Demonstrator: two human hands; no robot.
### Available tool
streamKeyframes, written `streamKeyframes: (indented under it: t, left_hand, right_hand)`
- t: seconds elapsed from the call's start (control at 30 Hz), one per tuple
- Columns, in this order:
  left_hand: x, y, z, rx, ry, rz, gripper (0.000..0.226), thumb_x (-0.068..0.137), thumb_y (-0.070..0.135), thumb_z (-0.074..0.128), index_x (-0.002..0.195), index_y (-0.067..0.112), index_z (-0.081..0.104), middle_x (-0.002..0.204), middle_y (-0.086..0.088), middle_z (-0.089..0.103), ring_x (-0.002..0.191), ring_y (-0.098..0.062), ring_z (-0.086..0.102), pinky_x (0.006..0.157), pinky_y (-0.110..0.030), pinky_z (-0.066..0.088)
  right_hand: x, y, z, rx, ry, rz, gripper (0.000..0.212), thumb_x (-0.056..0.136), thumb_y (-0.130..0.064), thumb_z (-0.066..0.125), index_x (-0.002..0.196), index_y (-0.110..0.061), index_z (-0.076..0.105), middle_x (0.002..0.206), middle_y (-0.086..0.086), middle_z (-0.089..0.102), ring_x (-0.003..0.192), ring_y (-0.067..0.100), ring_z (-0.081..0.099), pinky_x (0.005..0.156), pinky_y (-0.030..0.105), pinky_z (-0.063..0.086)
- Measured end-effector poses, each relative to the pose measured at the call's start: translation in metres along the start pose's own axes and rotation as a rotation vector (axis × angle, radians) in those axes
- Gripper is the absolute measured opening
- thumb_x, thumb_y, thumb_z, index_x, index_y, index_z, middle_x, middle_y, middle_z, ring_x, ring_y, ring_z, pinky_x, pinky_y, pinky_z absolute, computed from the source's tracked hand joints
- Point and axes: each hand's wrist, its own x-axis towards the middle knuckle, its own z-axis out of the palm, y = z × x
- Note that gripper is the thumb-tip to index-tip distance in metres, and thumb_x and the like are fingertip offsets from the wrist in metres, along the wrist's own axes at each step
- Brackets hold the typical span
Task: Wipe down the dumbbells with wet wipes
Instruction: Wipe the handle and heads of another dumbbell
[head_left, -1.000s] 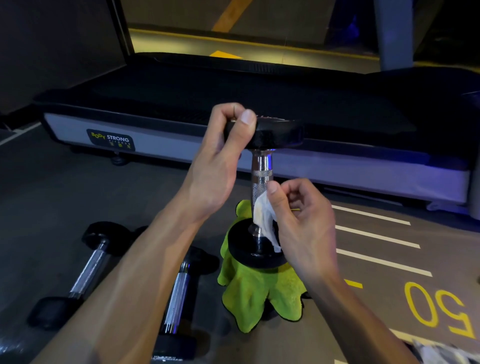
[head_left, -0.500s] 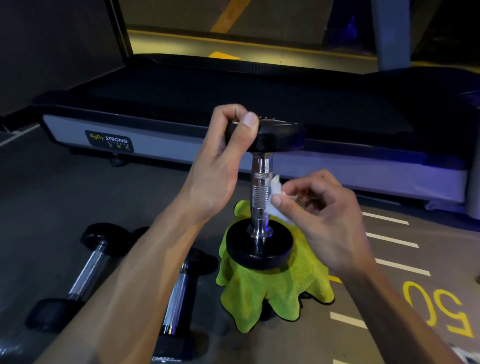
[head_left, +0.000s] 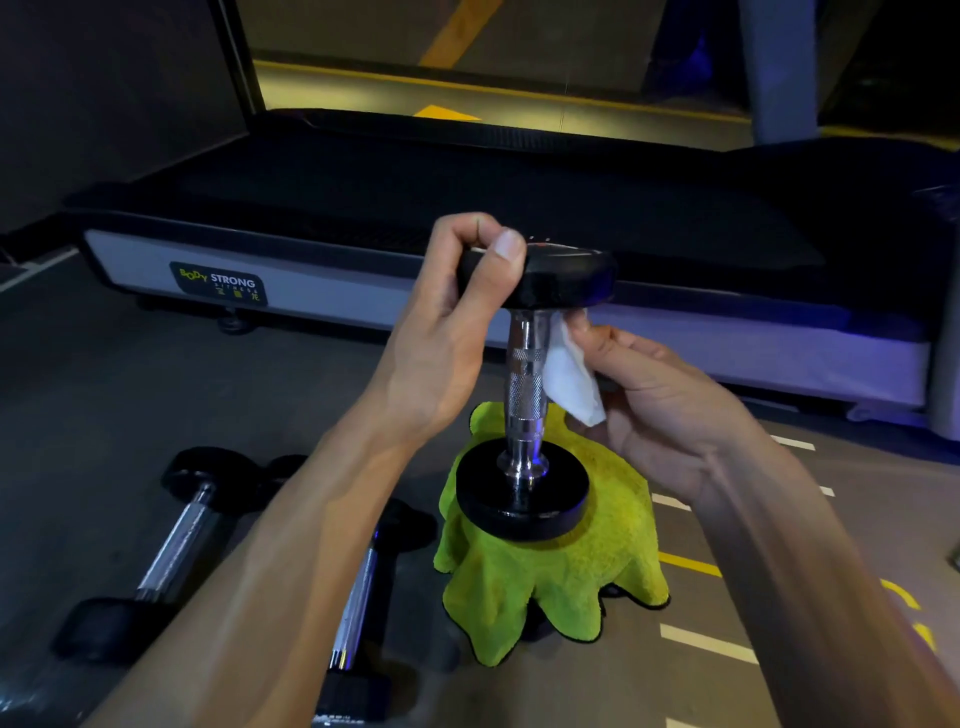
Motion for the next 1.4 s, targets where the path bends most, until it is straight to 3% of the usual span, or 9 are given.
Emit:
streamKeyframes:
  t: [0.17,0.33,0.57,0.63,0.77,0.83,1.0,1.27,1.4]
  left_hand:
    - [0.0,0.0,0.0,-0.01,0.005,-0.003,0.017,0.105,0.039,0.046,0.11,0.024,0.052,0.107,0.011,0.059,0.098,0.001,0.058,0.088,-0.018,0.05]
    - [0.0,0.0,-0.002,-0.013,0.002,-0.011,0.014,0.107,0.037,0.045,0.109,0.025,0.051,0.108,0.009,0.057,0.097,0.001,0.057,0.091,-0.018,0.05]
    - [-0.001,0.001,0.0,-0.01,-0.015,-0.018,0.016,0.103,0.044,0.047,0.107,0.029,0.052,0.108,0.009,0.06,0.101,-0.004,0.059,0.094,-0.025,0.05]
    - [-0.001,0.001,0.0,-0.008,-0.012,-0.009,0.017,0.103,0.043,0.046,0.108,0.027,0.052,0.109,0.008,0.059,0.101,-0.003,0.059,0.094,-0.024,0.05]
    - [-0.001,0.001,0.0,-0.009,0.0,-0.003,0.024,0.103,0.04,0.046,0.113,0.019,0.051,0.106,0.006,0.058,0.096,-0.002,0.057,0.088,-0.019,0.05]
    - [-0.001,0.001,-0.001,-0.006,0.0,0.003,0.024,0.104,0.04,0.046,0.113,0.018,0.051,0.106,0.006,0.058,0.096,-0.003,0.057,0.088,-0.02,0.05]
    - [-0.002,0.001,-0.002,0.001,-0.017,-0.007,0.023,0.103,0.043,0.046,0.112,0.022,0.051,0.105,0.007,0.059,0.097,-0.005,0.058,0.088,-0.02,0.051]
    - [-0.002,0.001,-0.001,0.003,-0.004,-0.007,0.026,0.103,0.041,0.046,0.113,0.018,0.05,0.106,0.002,0.058,0.097,-0.006,0.058,0.087,-0.018,0.051]
    - [-0.002,0.002,-0.001,0.008,0.003,-0.014,0.027,0.104,0.043,0.046,0.114,0.019,0.05,0.104,0.006,0.059,0.096,-0.004,0.059,0.087,-0.017,0.051]
  right_hand:
    - [-0.002,0.007,0.013,-0.102,0.167,-0.107,0.044,0.063,-0.044,0.083,0.085,-0.013,0.061,0.075,0.006,0.071,0.062,0.013,0.063,0.056,0.023,0.051]
    - [0.006,0.011,0.013,-0.171,0.452,-0.222,0.037,0.079,-0.04,0.083,0.08,-0.016,0.056,0.069,0.005,0.057,0.062,0.017,0.052,0.044,0.023,0.043]
    - [0.022,0.013,0.001,-0.153,0.623,-0.41,0.036,0.079,-0.019,0.088,0.097,-0.024,0.058,0.092,0.012,0.072,0.076,0.026,0.073,0.057,0.038,0.062]
    - [0.031,0.012,0.003,-0.247,0.639,-0.405,0.03,0.072,-0.029,0.089,0.09,-0.022,0.066,0.085,0.007,0.076,0.081,0.032,0.075,0.067,0.054,0.063]
    - [0.037,0.009,0.017,-0.286,0.503,-0.339,0.01,0.081,-0.017,0.079,0.083,-0.011,0.071,0.078,0.011,0.075,0.076,0.036,0.074,0.067,0.06,0.061]
    - [0.029,0.01,0.02,-0.272,0.426,-0.329,0.006,0.084,-0.009,0.075,0.079,-0.01,0.071,0.075,0.009,0.07,0.072,0.027,0.068,0.073,0.056,0.063]
    - [0.002,0.006,0.016,-0.223,0.335,-0.39,0.005,0.09,-0.007,0.074,0.092,-0.012,0.076,0.081,0.0,0.073,0.069,0.004,0.063,0.061,0.012,0.047]
    - [-0.026,0.022,0.033,-0.296,0.39,-0.459,0.008,0.097,-0.021,0.068,0.098,-0.021,0.076,0.088,-0.009,0.077,0.081,-0.002,0.067,0.074,0.014,0.051]
    - [-0.025,0.048,0.05,-0.136,0.358,-0.507,0.025,0.105,-0.039,0.05,0.117,-0.025,0.067,0.115,-0.008,0.074,0.114,0.006,0.066,0.096,0.021,0.047]
